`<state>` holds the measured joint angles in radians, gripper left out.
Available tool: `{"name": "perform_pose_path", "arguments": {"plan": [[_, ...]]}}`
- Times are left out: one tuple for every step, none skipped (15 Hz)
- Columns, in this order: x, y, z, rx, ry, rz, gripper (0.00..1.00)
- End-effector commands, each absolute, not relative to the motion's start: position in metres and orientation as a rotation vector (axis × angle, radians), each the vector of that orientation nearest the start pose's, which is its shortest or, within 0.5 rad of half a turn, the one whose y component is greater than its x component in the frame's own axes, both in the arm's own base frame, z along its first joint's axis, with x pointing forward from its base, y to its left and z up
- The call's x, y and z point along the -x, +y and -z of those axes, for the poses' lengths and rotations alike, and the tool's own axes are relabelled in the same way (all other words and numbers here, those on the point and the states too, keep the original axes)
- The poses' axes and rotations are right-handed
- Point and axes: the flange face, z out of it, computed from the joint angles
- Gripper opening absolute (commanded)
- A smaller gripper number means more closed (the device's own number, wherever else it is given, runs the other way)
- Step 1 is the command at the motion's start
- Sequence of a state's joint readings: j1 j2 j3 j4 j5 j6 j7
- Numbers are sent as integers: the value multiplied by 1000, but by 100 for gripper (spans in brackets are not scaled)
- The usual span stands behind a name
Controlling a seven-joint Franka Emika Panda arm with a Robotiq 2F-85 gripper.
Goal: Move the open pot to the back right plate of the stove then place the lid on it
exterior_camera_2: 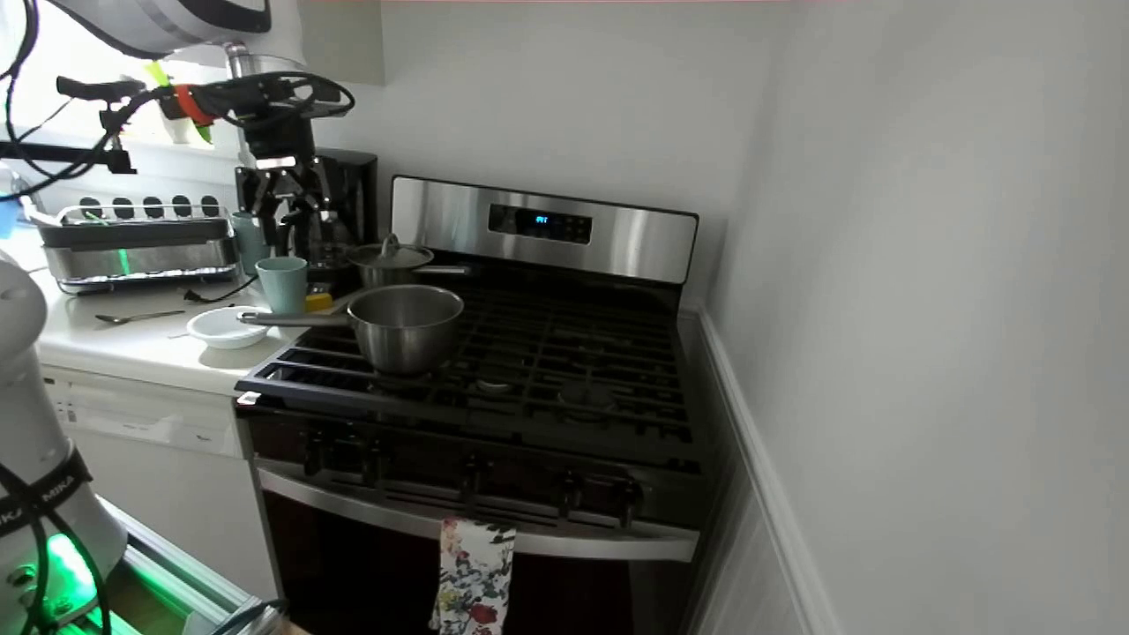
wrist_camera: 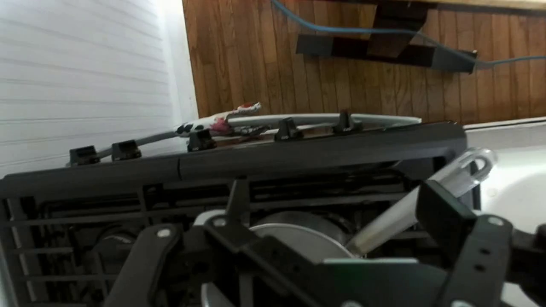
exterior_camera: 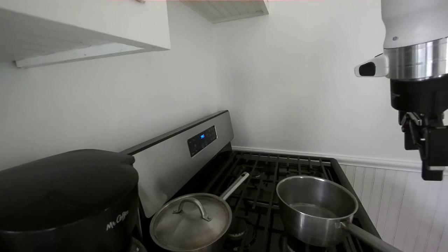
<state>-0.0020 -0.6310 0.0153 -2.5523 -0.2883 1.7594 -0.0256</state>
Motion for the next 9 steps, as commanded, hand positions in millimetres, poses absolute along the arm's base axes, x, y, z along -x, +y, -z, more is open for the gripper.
{"name": "perform_pose_path", "arguments": {"plan": [[-352,-50,-447,3461,-219,-76,100],[-357,-58,-439,3441,-190,-38,100],[-360,-66,-431,3420,-157,-16,100],[-365,-76,-422,3377,-124,-7,100],[-369,-84,-413,3338,-78,-31,100],[-360,-70,-428,3387,-112,-22,100],[-362,-77,-420,3371,-92,-33,100],[-364,-82,-414,3363,-82,-44,100],[-366,-84,-410,3360,-78,-52,100]]}}
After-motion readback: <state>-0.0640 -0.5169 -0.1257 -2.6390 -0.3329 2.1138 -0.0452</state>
